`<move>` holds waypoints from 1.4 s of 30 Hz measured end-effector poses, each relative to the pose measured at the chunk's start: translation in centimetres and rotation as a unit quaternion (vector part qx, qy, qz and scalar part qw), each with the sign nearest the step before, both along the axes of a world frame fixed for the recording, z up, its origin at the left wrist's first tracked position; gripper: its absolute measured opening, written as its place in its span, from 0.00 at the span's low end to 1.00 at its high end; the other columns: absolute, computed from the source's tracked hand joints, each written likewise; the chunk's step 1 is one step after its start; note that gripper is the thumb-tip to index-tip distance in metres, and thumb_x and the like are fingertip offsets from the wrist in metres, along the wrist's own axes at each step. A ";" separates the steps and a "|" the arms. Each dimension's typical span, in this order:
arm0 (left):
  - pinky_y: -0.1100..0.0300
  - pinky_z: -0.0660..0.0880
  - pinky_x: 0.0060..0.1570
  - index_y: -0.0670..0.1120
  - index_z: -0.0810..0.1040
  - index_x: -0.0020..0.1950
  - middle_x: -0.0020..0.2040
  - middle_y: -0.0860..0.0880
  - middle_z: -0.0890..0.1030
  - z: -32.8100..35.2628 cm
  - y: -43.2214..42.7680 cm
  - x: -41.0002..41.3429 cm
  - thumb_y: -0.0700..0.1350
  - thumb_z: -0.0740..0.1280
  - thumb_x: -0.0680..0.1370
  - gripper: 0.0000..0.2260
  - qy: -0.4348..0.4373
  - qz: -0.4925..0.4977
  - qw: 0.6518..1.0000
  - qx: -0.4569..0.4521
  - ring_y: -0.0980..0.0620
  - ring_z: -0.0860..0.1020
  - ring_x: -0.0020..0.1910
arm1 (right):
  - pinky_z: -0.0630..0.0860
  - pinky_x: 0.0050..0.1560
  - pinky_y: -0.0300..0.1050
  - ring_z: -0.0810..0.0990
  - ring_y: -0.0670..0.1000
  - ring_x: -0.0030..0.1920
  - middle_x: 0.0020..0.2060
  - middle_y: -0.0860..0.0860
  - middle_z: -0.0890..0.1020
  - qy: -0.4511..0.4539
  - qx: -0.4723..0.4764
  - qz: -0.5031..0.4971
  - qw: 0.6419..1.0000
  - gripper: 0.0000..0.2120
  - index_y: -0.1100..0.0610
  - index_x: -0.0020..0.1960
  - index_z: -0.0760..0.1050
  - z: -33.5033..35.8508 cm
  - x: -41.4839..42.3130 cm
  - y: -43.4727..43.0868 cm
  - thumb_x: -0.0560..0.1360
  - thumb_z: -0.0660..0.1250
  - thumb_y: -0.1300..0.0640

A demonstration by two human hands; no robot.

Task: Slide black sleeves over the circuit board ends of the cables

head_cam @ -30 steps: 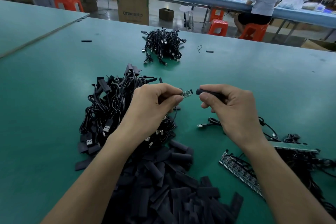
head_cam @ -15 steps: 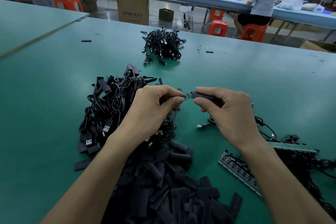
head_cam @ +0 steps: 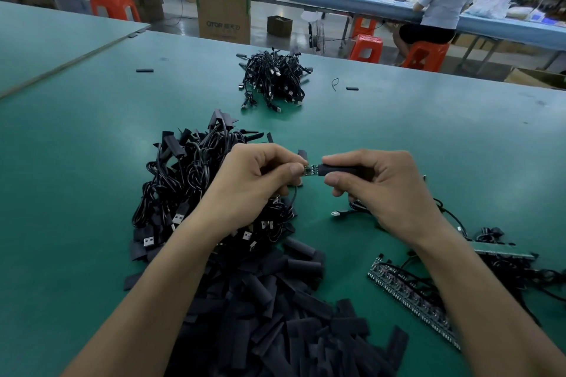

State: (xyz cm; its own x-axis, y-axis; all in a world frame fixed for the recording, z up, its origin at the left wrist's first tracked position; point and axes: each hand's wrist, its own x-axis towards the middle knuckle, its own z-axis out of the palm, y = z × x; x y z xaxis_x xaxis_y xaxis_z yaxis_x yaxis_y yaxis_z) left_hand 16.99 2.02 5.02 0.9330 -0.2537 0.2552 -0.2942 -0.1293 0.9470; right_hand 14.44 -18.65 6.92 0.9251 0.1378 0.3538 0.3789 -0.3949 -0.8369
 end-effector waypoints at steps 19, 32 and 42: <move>0.65 0.77 0.33 0.47 0.84 0.44 0.34 0.48 0.85 0.1 -0.4 -0.4 0.39 0.72 0.78 0.05 0.025 0.026 0.999 -0.022 0.55 0.80 0.29 | 0.76 0.34 0.35 0.85 0.48 0.35 0.37 0.49 0.87 0.018 0.048 -0.016 0.999 0.09 0.48 0.48 0.84 -0.2 -0.5 0.5 0.71 0.76 0.60; 0.64 0.78 0.33 0.45 0.84 0.45 0.33 0.49 0.84 0.3 -0.5 -0.6 0.37 0.70 0.78 0.05 0.035 0.011 0.999 -0.040 0.55 0.80 0.29 | 0.78 0.37 0.34 0.84 0.45 0.35 0.36 0.46 0.86 -0.015 0.059 -0.053 0.997 0.12 0.46 0.50 0.82 -0.7 -0.6 1.2 0.72 0.76 0.62; 0.66 0.76 0.33 0.42 0.83 0.46 0.33 0.49 0.83 0.7 0.3 -0.3 0.37 0.71 0.78 0.03 0.056 -0.042 0.997 -0.032 0.57 0.78 0.29 | 0.78 0.36 0.36 0.85 0.48 0.35 0.39 0.52 0.87 0.037 0.065 0.069 0.995 0.10 0.47 0.47 0.86 0.1 0.2 -0.1 0.68 0.76 0.59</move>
